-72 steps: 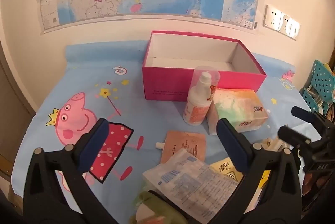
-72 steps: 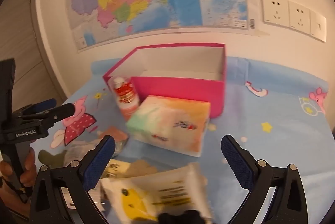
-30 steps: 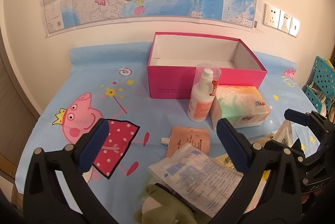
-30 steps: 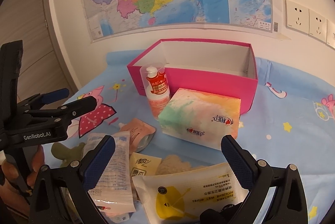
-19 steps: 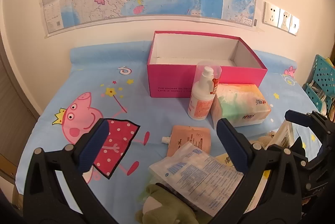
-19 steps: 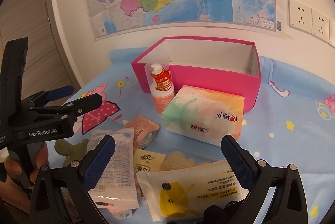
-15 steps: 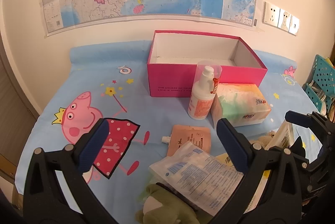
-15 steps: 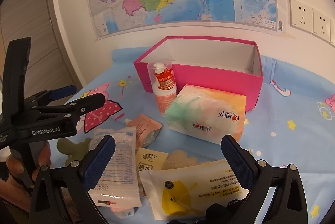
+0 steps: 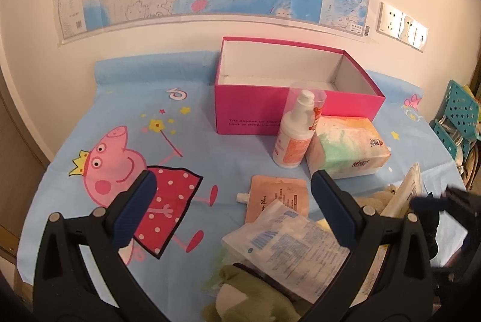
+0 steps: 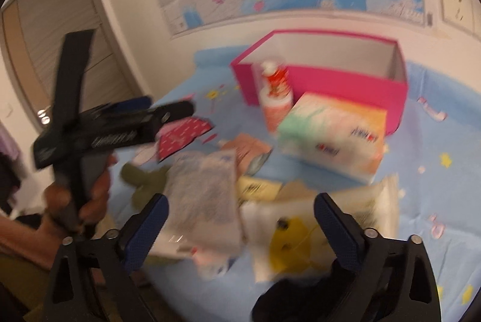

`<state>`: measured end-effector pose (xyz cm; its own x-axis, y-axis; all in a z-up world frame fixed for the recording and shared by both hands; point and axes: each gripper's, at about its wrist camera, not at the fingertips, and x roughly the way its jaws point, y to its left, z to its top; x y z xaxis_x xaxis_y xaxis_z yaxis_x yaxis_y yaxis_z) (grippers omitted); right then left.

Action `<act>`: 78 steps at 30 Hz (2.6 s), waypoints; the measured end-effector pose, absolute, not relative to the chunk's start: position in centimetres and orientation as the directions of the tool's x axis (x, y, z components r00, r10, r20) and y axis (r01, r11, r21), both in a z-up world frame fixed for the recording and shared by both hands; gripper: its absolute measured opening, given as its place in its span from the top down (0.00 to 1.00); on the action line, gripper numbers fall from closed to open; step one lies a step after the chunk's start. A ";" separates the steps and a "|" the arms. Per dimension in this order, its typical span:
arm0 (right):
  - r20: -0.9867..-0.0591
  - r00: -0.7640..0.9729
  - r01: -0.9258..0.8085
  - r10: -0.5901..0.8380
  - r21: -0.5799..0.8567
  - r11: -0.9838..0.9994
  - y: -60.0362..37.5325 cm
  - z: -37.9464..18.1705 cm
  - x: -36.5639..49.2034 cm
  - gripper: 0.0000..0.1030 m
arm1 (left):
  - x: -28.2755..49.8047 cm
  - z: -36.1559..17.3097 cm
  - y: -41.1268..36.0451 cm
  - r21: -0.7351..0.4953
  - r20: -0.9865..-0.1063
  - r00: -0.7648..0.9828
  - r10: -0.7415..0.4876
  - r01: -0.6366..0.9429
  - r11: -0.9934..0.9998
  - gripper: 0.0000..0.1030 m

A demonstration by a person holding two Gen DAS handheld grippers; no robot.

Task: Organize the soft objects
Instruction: 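Close the right gripper on the clear plastic bag and lift it, then carry the bag into the pink box and open the right gripper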

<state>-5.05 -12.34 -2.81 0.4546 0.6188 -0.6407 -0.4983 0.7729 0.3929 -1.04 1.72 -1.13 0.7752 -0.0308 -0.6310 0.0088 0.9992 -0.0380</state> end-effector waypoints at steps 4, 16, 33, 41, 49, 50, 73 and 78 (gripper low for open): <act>-0.643 0.372 -0.501 0.669 0.468 0.728 -12.5 -3.5 -6.3 0.22 | -0.7 -1.7 2.5 -0.061 -0.645 0.762 -0.054 0.020 0.998 0.01; -0.601 0.264 -0.446 0.754 0.617 0.648 -10.9 -4.8 -5.9 0.43 | -0.5 -3.1 3.6 -0.117 -0.682 0.713 -0.165 0.117 0.986 0.01; -0.622 0.224 -0.379 0.750 0.654 0.655 -10.4 -6.4 -1.8 0.60 | 2.2 -5.8 4.8 -0.258 -0.777 0.486 -0.401 0.335 0.906 0.05; -0.662 0.299 -0.336 0.687 0.600 0.725 -10.7 -5.4 0.0 0.55 | 4.0 -6.9 4.3 -0.275 -0.811 0.406 -0.421 0.370 0.887 0.05; -0.783 0.289 -0.321 0.551 0.463 0.826 -8.2 -5.7 2.0 0.39 | 5.2 -8.9 4.2 -0.341 -0.838 0.295 -0.458 0.372 0.863 0.05; -0.787 0.287 -0.325 0.547 0.457 0.828 -7.8 -5.7 2.2 0.39 | 5.2 -9.0 4.2 -0.338 -0.836 0.301 -0.459 0.376 0.863 0.05; -0.627 0.503 -0.510 0.595 0.340 0.790 -9.1 0.9 1.4 0.77 | 2.7 -1.6 5.9 -0.343 -0.701 0.502 -0.507 0.386 0.856 0.36; -0.556 0.544 -0.539 0.629 0.343 0.769 -10.3 4.9 3.2 0.77 | 3.8 3.2 5.6 -0.280 -0.641 0.595 -0.485 0.407 0.869 0.36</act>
